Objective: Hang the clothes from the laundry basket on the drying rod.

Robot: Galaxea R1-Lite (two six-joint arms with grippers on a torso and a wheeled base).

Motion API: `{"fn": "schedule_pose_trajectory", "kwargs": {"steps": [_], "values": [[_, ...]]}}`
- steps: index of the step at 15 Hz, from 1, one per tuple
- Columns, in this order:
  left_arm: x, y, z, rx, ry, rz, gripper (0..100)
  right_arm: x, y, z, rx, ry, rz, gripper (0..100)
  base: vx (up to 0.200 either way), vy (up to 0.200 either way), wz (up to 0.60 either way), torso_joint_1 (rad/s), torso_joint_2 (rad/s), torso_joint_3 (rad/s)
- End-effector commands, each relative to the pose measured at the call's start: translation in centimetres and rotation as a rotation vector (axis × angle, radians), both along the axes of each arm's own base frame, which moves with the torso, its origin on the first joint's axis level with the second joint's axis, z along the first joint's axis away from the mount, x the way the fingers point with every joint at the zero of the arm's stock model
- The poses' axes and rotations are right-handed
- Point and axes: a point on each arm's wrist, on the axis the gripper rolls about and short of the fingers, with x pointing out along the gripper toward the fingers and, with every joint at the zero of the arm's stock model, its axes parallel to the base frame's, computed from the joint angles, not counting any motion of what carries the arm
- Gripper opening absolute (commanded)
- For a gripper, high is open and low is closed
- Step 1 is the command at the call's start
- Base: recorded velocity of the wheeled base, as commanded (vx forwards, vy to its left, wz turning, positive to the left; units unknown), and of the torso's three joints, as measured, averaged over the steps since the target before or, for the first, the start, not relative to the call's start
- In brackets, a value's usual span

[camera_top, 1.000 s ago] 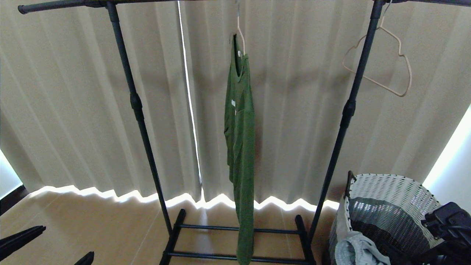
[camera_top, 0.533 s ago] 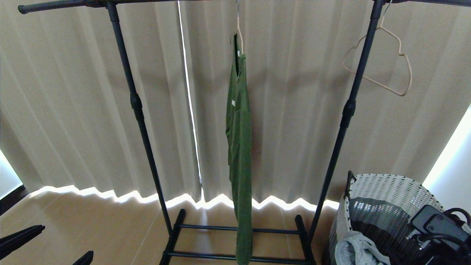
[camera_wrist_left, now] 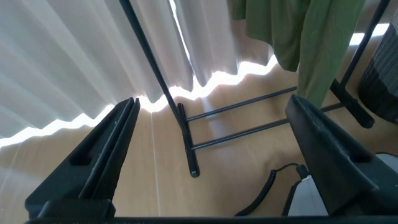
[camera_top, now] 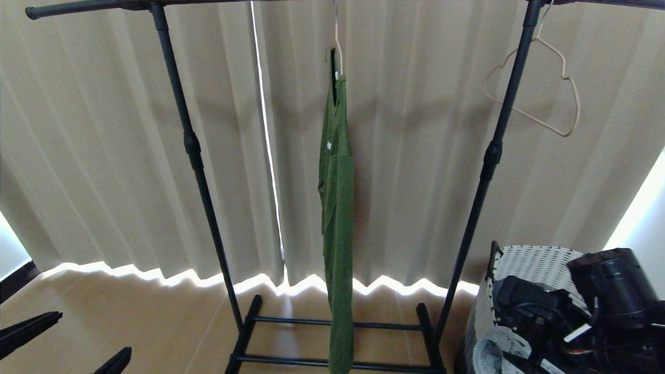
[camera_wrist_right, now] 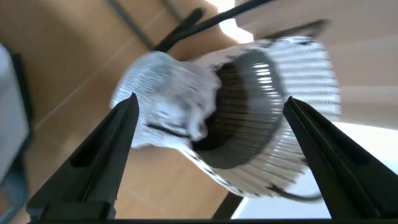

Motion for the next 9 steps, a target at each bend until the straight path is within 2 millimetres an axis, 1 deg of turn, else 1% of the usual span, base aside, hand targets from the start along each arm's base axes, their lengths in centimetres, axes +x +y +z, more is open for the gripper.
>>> {"fn": "schedule_pose_trajectory", "kwargs": {"steps": [1, 2, 3, 5, 6, 7, 9], "values": [[0.5, -0.1, 0.6, -0.003, -0.001, 0.002, 100, 2.2, 1.8, -3.8, -0.087, 0.152, -0.005, 100, 0.000, 0.000, 0.00, 0.000, 0.00, 0.000], [0.5, -0.1, 0.6, -0.004, -0.002, 0.004, 100, 2.5, 1.9, -4.2, -0.099, 0.166, -0.007, 100, 0.000, 0.000, 0.00, 0.000, 0.00, 0.000], [0.5, -0.1, 0.7, -0.005, -0.003, 0.004, 100, 3.5, 2.1, -5.1, -0.137, 0.180, -0.032, 100, 0.000, 0.000, 0.00, 0.000, 0.00, 0.000], [0.5, -0.1, 0.6, -0.004, -0.002, 0.004, 100, 4.6, 1.9, -5.7, -0.185, 0.178, -0.082, 100, 0.000, 0.000, 0.00, 0.000, 0.00, 0.000], [0.5, -0.1, 0.6, -0.004, -0.002, 0.004, 100, 4.6, 1.9, -5.7, -0.189, 0.180, -0.083, 100, 0.000, 0.000, 0.00, 0.000, 0.00, 0.000], [0.4, -0.1, 0.6, -0.005, -0.003, 0.004, 100, 5.6, 1.8, -6.4, -0.215, 0.187, -0.111, 100, 0.000, 0.000, 0.00, 0.000, 0.00, 0.000], [0.4, -0.1, 0.6, -0.005, -0.005, 0.004, 100, 6.6, 1.7, -7.0, -0.237, 0.188, -0.143, 100, 0.000, 0.000, 0.00, 0.000, 0.00, 0.000]]}}
